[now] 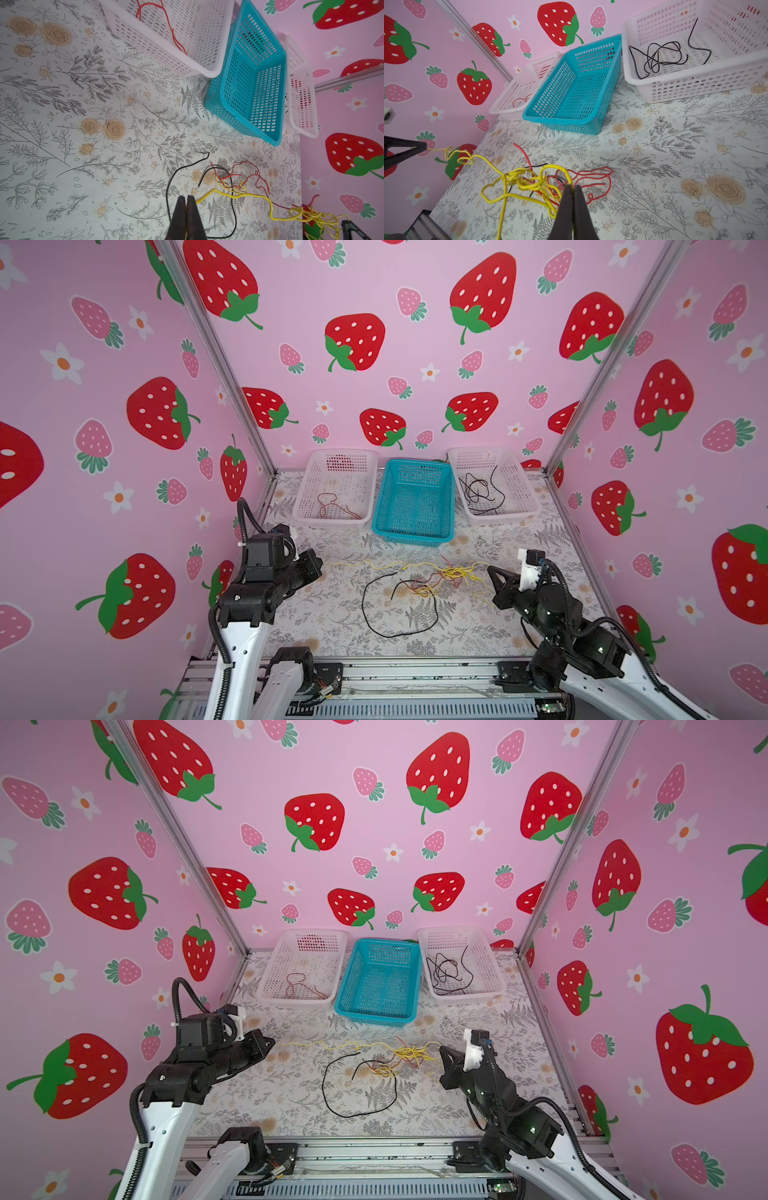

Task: Untangle the cables
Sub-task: 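Lower the yellow wires onto the table with the right gripper and regrasp them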

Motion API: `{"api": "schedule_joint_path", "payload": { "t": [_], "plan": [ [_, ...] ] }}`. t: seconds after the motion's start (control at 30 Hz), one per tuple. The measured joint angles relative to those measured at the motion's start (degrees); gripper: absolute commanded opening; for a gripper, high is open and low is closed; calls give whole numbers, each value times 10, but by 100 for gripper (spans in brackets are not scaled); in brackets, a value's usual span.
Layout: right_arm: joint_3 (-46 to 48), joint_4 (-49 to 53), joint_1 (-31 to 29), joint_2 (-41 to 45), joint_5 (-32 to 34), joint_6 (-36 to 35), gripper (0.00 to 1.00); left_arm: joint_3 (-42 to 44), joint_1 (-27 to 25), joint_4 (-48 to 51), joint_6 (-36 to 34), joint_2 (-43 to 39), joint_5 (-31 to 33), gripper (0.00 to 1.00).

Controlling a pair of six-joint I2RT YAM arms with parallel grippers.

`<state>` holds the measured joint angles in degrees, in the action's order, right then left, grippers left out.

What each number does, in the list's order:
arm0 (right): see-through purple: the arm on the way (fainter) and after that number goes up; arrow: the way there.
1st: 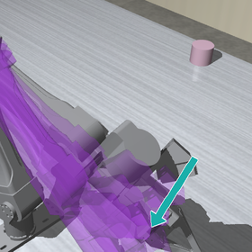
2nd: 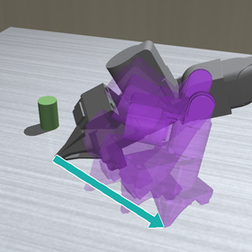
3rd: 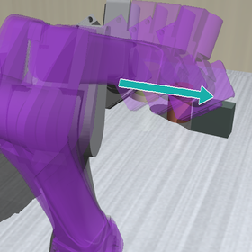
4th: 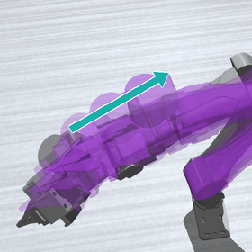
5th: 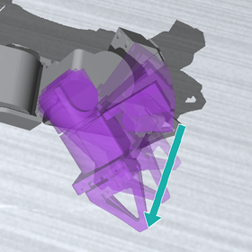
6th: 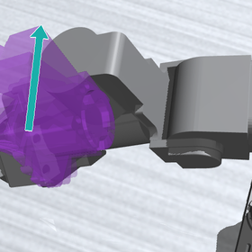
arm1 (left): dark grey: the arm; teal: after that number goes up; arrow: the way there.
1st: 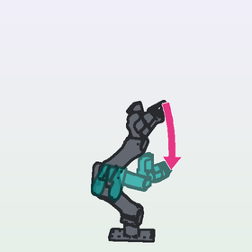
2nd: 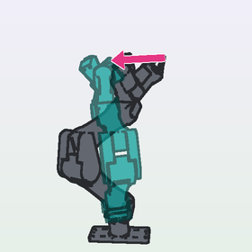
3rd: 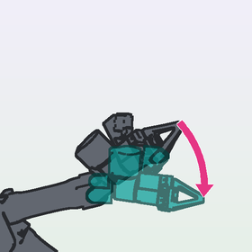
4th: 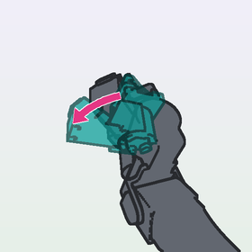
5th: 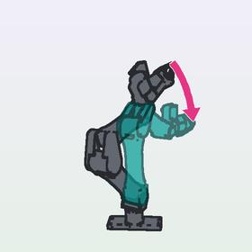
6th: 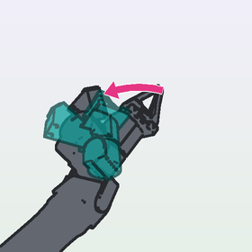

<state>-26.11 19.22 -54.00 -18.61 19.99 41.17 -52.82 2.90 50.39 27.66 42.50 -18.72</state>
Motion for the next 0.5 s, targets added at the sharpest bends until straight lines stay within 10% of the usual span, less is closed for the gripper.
{"api": "schedule_joint_path", "payload": {
  "t": [0.3,0.5],
  "plan": [
    [21,-61,7,-101,-111,-34,0,23,17,-67,39,37,-71,4],
    [20,-101,9,-140,-141,-60,0,34,18,-97,40,59,-133,63]
  ]
}}
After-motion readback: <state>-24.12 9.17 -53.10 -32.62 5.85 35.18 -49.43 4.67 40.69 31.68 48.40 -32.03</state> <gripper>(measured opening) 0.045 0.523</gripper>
